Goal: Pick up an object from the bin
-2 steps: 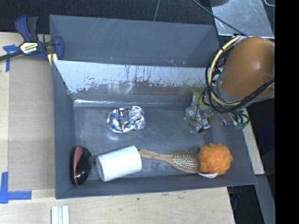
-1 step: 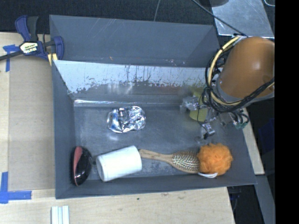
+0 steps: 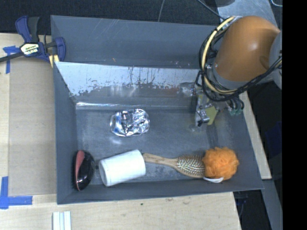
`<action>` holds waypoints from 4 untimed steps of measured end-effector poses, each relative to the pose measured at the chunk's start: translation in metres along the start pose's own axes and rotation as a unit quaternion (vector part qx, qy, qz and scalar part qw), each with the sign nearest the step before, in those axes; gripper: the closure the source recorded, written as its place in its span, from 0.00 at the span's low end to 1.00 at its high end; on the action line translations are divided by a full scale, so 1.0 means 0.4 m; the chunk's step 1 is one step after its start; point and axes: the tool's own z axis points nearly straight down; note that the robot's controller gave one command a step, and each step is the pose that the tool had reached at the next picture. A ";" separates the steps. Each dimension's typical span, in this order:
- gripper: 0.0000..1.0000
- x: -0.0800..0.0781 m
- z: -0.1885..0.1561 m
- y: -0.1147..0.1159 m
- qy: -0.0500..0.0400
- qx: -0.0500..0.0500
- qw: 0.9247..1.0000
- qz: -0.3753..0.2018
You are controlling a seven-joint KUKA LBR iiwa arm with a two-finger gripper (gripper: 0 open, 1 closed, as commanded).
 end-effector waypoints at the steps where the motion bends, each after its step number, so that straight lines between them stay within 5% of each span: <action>1: 0.00 0.014 0.073 -0.083 -0.001 0.000 1.000 -0.005; 2: 0.00 0.016 0.121 -0.134 -0.001 0.000 0.992 -0.124; 3: 0.00 0.096 0.101 -0.301 -0.003 0.003 0.991 -0.134; 4: 0.00 -0.043 0.313 -0.290 -0.004 0.002 0.974 -0.227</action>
Offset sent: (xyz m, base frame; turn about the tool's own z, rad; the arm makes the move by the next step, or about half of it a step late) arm 0.0028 -0.0312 -0.0281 -0.0149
